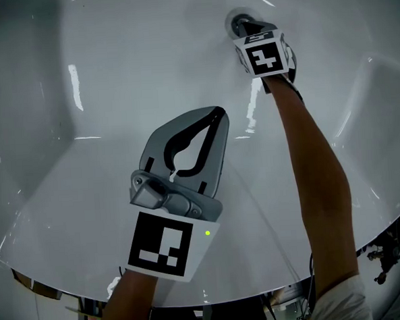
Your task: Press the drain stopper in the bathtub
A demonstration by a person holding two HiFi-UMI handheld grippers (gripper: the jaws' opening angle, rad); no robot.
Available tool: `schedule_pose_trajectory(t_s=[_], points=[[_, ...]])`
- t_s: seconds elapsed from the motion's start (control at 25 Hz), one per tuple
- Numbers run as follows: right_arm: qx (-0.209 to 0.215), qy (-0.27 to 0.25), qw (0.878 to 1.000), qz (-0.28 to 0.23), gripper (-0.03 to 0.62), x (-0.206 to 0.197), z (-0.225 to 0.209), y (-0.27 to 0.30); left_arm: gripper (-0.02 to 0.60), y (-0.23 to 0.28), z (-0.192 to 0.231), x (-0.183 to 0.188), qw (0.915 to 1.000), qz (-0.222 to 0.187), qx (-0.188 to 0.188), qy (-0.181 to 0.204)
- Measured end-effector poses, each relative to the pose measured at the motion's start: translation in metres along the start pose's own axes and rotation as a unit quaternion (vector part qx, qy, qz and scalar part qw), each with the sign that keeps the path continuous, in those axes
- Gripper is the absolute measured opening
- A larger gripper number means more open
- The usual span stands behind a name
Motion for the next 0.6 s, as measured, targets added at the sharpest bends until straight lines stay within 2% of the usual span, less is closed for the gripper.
schedule_pose_trajectory(t_s=[0.28,0.4,0.6], points=[[-0.003,-0.009,1.0,-0.003,0.017,0.0022,-0.0002,0.0002,0.006,0.0001,0.0008,0.0018,1.0,0.001,0.0,0.0],[0.003,0.015,1.0,0.0,0.017,0.0036,-0.0003,-0.0025,0.006,-0.0003,0.0004,0.0028,1.0,0.003,-0.002,0.001],[-0.004,0.02,1.0,0.01,0.017,0.0049,-0.0044,-0.0008,0.006,0.0024,0.001,0.0035,1.0,0.004,-0.001,-0.002]])
Point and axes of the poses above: the fingertips, and each gripper's own axes: y forward along the fingers, z to its left, x out of its top, the point moved 6 cm from there along -y, backward along the fingers, and after that the axes turned 6 degrees about -x, right-handed, at the moved point
